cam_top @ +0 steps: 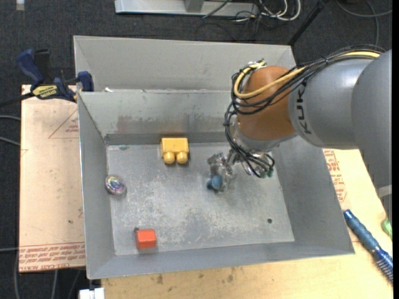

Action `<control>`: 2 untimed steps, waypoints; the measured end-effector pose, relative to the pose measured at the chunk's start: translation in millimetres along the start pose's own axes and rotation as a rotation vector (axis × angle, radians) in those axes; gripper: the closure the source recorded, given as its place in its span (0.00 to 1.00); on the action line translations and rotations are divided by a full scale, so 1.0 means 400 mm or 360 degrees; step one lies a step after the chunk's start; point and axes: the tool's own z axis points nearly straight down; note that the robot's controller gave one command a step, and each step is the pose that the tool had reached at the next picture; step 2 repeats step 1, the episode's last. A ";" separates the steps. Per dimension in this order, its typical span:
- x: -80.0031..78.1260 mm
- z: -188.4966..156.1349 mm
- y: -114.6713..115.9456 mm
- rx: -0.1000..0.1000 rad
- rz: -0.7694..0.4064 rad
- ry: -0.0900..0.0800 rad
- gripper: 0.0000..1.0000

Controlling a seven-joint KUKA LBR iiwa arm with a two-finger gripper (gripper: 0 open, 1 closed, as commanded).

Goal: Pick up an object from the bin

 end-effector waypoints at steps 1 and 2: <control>-0.006 -0.125 0.000 0.0002 -0.0001 -0.0007 1.00; -0.006 -0.125 0.000 0.0002 -0.0001 -0.0007 1.00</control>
Offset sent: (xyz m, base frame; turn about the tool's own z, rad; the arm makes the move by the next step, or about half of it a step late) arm 0.0001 -0.0001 0.0468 0.0000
